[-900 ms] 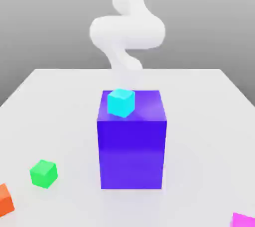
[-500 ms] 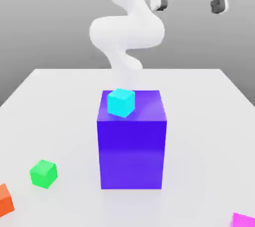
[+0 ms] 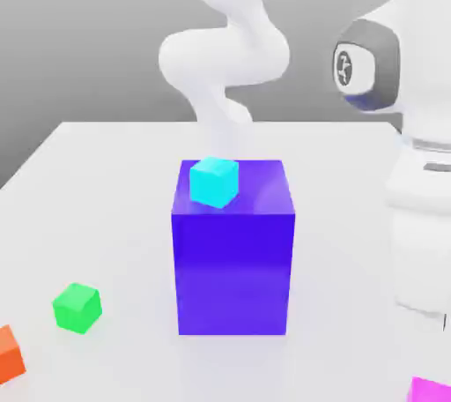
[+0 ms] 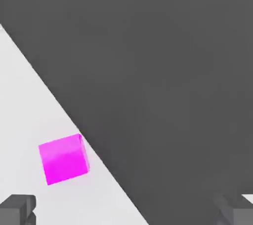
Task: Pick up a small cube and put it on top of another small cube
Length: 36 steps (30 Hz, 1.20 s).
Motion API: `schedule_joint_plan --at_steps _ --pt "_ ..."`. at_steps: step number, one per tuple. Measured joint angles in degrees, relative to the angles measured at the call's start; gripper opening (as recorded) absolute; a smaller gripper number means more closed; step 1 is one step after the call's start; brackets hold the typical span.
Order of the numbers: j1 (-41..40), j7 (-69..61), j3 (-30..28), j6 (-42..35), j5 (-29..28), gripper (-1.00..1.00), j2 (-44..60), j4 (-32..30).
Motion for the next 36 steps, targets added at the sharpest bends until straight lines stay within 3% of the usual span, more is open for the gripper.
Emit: schedule_joint_plan --at_steps 8,9,16,21,36 --pt "2.99 -3.11 0.25 6.92 -4.77 0.0 16.62 2.98" --pt "3.16 -3.0 0.05 8.15 -4.98 -1.0 18.28 3.36" --pt "3.29 -3.11 -0.04 8.17 -4.87 -1.0 18.48 3.41" --pt "1.71 -4.27 0.68 3.14 -3.38 -1.0 10.48 1.61" --pt "-23.7 -31.76 -16.75 6.31 -4.91 -1.0 -11.27 -19.15"
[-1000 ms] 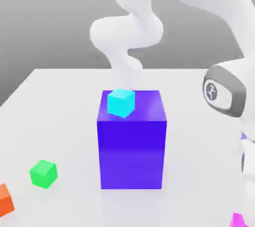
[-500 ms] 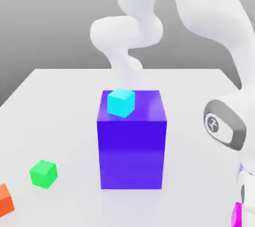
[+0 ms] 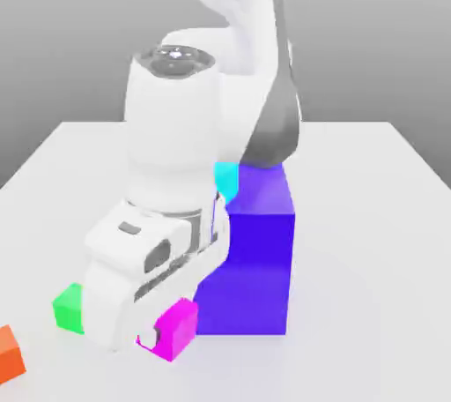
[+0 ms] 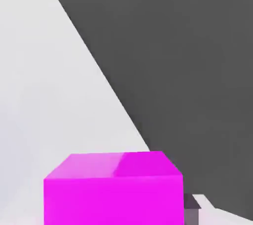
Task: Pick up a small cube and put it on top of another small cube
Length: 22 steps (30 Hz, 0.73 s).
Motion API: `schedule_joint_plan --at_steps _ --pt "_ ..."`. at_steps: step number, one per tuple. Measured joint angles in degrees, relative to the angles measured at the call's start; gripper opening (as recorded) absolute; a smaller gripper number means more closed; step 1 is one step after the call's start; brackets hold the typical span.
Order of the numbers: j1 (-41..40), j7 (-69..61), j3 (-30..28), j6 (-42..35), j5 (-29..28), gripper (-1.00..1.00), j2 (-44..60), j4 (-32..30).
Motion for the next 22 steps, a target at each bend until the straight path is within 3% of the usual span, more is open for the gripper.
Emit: schedule_joint_plan --at_steps 8,19,20,22 --pt "-12.84 -17.98 -4.06 0.46 4.29 -1.0 -5.93 -10.36" --pt "-13.01 -25.45 -1.07 10.16 12.91 -1.0 5.18 -10.42" --pt "-13.3 -25.93 -0.66 10.97 13.6 1.0 6.1 -10.43" --pt "-13.3 -25.93 -0.66 10.97 13.6 1.0 6.1 -10.43"
